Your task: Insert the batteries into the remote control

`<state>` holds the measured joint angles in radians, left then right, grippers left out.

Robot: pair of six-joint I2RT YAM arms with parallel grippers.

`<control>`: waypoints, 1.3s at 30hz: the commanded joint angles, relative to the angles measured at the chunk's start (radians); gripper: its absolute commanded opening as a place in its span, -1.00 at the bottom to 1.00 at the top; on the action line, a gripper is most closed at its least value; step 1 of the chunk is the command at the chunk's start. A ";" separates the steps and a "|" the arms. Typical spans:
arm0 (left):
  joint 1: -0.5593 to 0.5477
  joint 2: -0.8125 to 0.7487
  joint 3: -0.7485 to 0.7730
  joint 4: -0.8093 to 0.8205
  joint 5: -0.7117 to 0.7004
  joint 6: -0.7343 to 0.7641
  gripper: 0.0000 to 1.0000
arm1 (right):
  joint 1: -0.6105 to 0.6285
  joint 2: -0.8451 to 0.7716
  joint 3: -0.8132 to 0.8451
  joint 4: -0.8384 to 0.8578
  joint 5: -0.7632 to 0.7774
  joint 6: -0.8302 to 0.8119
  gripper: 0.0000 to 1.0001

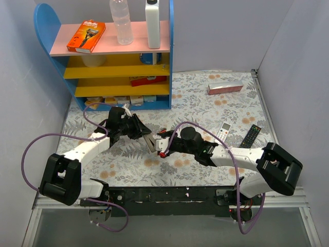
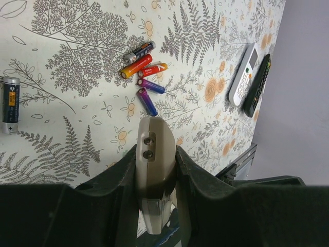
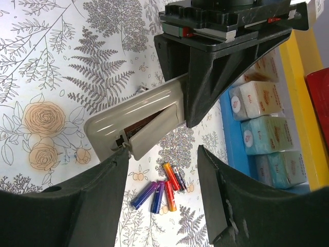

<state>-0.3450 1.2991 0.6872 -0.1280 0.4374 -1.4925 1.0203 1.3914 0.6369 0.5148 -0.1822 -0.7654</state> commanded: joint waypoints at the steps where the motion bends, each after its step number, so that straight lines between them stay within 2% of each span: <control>1: -0.009 -0.032 -0.018 0.048 -0.060 -0.018 -1.00 | -0.002 0.020 -0.026 0.096 0.001 0.011 0.25; 8: -0.011 0.005 -0.075 0.180 -0.120 -0.060 -1.00 | 0.023 0.070 -0.068 0.149 0.007 0.041 0.25; 15: -0.011 0.026 -0.107 0.192 -0.131 -0.011 -1.00 | 0.031 0.080 -0.101 0.198 0.027 0.118 0.25; 18: -0.011 0.011 -0.130 0.186 -0.147 0.017 -1.00 | 0.031 0.049 -0.106 0.191 0.044 0.208 0.26; 22: -0.029 -0.023 -0.130 0.166 -0.186 0.052 -1.00 | 0.018 -0.011 -0.063 0.073 0.018 0.395 0.28; 26: -0.080 -0.027 -0.095 0.079 -0.294 0.075 -1.00 | 0.009 -0.026 -0.036 0.004 0.009 0.601 0.26; 33: -0.182 -0.050 -0.081 0.041 -0.403 0.048 -1.00 | 0.009 0.040 0.006 -0.021 0.049 0.787 0.13; 39: -0.201 -0.075 -0.083 0.025 -0.425 0.035 -1.00 | 0.009 0.081 0.003 0.004 0.059 0.871 0.03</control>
<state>-0.5396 1.2709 0.5732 -0.0788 0.0734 -1.4559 1.0321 1.4471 0.6098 0.4961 -0.1394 0.0010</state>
